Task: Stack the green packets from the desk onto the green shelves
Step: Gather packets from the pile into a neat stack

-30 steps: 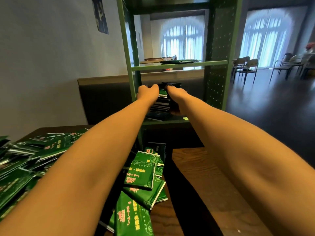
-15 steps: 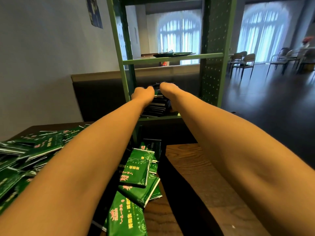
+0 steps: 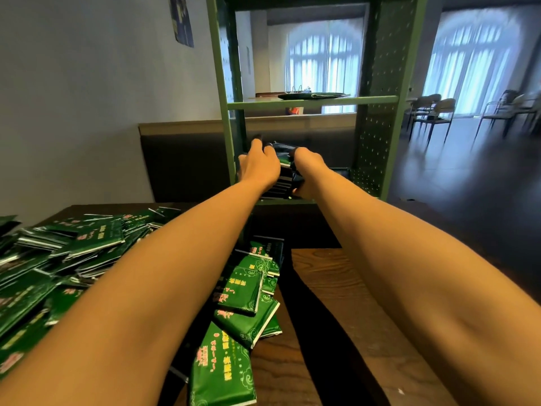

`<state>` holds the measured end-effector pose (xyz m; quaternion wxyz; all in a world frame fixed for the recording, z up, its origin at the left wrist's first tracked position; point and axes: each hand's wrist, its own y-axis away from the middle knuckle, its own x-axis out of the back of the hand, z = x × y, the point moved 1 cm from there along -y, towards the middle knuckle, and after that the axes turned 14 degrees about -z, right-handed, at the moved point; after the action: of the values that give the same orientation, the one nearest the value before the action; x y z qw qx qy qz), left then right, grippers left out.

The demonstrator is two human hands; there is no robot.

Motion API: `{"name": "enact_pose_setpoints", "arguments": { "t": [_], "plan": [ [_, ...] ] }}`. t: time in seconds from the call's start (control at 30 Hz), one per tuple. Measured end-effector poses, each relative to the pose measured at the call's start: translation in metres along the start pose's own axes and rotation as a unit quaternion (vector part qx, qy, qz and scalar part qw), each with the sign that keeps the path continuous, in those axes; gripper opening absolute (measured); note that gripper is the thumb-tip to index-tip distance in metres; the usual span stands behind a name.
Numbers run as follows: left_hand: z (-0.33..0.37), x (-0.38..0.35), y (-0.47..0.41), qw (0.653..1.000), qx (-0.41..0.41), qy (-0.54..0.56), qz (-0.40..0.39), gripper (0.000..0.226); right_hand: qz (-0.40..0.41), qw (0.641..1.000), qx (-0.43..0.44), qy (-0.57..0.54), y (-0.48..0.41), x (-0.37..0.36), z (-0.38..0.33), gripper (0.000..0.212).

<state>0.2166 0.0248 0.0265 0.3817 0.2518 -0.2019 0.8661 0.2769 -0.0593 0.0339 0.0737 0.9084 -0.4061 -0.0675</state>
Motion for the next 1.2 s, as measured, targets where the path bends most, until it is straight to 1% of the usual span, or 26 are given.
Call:
{"name": "enact_pose_setpoints", "arguments": {
  "t": [0.07, 0.13, 0.17, 0.23, 0.27, 0.3, 0.37, 0.43, 0.53, 0.7, 0.87, 1.0, 1.13, 1.2],
  "plan": [
    [-0.002, 0.001, 0.004, 0.998, -0.014, -0.068, -0.005, 0.038, -0.012, 1.0, 0.014, -0.013, -0.001, 0.001, 0.002, 0.04],
    [-0.002, 0.003, 0.011, 0.982, -0.039, -0.182, -0.014, 0.043, -0.025, 1.0, 0.011, -0.013, 0.002, 0.0, 0.001, 0.021],
    [0.0, 0.004, 0.015, 0.966, -0.06, -0.252, -0.016, 0.045, -0.031, 0.999, 0.006, -0.014, 0.001, 0.002, 0.001, 0.017],
    [0.004, 0.006, 0.02, 0.918, -0.106, -0.383, -0.018, 0.049, -0.033, 0.999, 0.006, -0.026, 0.0, 0.008, 0.0, 0.025],
    [0.005, 0.007, 0.021, 0.898, -0.12, -0.423, -0.025, 0.052, -0.032, 0.999, 0.004, -0.02, -0.003, 0.009, 0.0, 0.03],
    [0.005, 0.008, 0.021, 0.885, -0.123, -0.449, -0.037, 0.057, -0.039, 0.999, -0.001, -0.016, -0.003, 0.01, 0.0, 0.032],
    [0.001, 0.01, 0.021, 0.863, -0.12, -0.489, -0.051, 0.077, -0.049, 0.999, -0.006, 0.0, -0.004, 0.01, 0.002, 0.034],
    [-0.003, 0.009, 0.022, 0.836, -0.125, -0.532, -0.047, 0.092, -0.055, 0.998, 0.0, 0.009, 0.002, 0.008, 0.001, 0.034],
    [-0.003, 0.006, 0.023, 0.813, -0.133, -0.566, -0.032, 0.096, -0.053, 0.999, 0.001, -0.007, 0.0, 0.007, 0.0, 0.032],
    [0.005, 0.0, 0.021, 0.784, -0.136, -0.606, 0.004, 0.082, -0.072, 0.997, -0.013, -0.031, -0.002, 0.008, -0.004, 0.038],
    [0.017, 0.0, 0.011, 0.775, -0.128, -0.619, -0.007, 0.059, -0.091, 0.994, -0.016, -0.059, -0.013, 0.009, -0.005, 0.039],
    [0.023, 0.007, 0.001, 0.761, -0.113, -0.639, -0.026, 0.042, -0.105, 0.994, -0.011, -0.03, -0.023, 0.004, -0.009, 0.051],
    [0.018, 0.01, -0.003, 0.756, -0.1, -0.647, -0.031, 0.036, -0.131, 0.99, -0.05, -0.016, -0.029, 0.003, -0.017, 0.031],
    [0.016, 0.011, -0.003, 0.754, -0.094, -0.649, -0.035, 0.037, -0.127, 0.989, -0.061, -0.046, -0.034, 0.002, -0.018, 0.039]
  ]
}}
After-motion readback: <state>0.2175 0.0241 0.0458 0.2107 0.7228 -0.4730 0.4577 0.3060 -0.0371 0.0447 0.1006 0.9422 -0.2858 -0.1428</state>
